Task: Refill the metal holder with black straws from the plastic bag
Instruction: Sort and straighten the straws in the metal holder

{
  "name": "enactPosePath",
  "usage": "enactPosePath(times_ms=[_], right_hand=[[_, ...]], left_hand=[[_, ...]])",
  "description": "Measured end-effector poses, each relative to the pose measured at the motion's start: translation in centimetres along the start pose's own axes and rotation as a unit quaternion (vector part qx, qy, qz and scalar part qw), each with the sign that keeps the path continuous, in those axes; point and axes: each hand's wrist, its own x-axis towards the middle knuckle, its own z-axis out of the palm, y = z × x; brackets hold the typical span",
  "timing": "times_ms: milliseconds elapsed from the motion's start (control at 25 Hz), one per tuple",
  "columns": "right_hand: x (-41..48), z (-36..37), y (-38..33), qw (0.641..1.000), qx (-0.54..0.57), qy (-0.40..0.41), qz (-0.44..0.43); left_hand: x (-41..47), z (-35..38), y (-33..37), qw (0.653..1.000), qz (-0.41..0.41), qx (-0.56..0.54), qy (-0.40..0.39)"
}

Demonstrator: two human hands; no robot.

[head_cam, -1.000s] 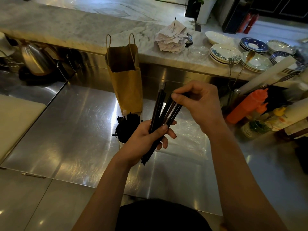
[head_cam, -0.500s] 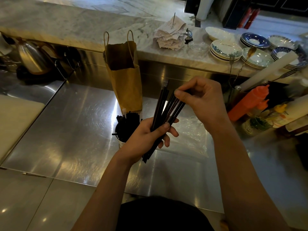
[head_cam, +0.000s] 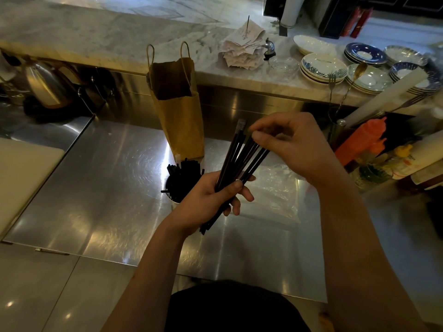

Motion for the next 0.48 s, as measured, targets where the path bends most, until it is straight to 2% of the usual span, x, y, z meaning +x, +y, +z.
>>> enactPosePath(times_ms=[160,400,480], right_hand=[[-0.13,-0.3,-0.34,0.996,-0.06,-0.059,0.009],[-0.24,-0.03,-0.1,0.993,-0.089,-0.065,0.032],[-0.32,0.19,-0.06,0.996,-0.076,-0.033,0.034]], left_hand=[[-0.17,0.33,-0.05,1.0,-0.002,0.002,-0.006],[-0.08,0.55,-0.2,1.0,-0.009,0.012,-0.003],[0.06,0.58,-0.23,1.0,-0.008,0.013,0.002]])
